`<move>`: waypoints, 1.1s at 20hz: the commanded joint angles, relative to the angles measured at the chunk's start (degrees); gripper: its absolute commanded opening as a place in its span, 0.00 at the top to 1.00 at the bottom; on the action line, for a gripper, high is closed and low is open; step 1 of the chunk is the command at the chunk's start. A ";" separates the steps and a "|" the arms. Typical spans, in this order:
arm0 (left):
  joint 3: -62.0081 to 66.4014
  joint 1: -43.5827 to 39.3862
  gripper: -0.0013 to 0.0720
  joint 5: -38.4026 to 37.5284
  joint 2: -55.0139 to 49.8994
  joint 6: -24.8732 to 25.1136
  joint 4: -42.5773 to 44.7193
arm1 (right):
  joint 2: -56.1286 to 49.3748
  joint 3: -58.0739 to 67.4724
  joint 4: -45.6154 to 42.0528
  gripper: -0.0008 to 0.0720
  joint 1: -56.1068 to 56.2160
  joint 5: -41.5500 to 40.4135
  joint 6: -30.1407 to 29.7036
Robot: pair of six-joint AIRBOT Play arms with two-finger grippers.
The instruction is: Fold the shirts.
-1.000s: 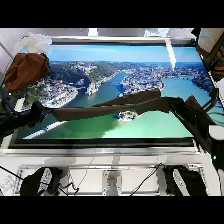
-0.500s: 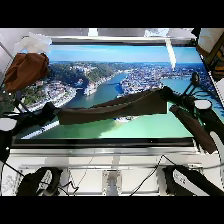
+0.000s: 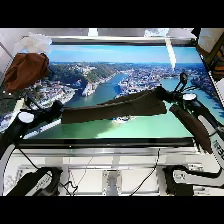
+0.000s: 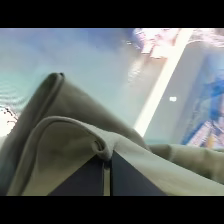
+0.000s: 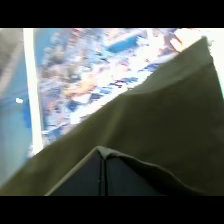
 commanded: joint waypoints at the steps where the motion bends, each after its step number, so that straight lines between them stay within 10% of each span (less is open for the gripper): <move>1: -0.04 -1.88 0.97 5.20 -4.11 -0.17 0.68 | -4.44 0.42 0.04 0.95 0.07 -2.45 -0.72; 9: -0.02 -2.19 0.90 6.88 -7.17 -0.09 -2.49 | -6.54 0.42 2.27 0.94 0.07 -3.61 -0.72; 11: 0.09 -2.19 0.37 6.62 -7.10 -0.09 -4.66 | -6.51 1.14 5.25 0.67 0.04 -2.91 -0.72; 12: 0.66 -2.16 0.29 5.53 -7.08 0.00 -6.05 | -6.47 2.14 5.92 0.45 -0.11 -1.49 -0.74; 22: 16.00 -2.19 0.29 -6.80 -4.15 24.02 -31.28 | -1.79 12.15 -4.70 0.37 -8.15 13.44 -4.28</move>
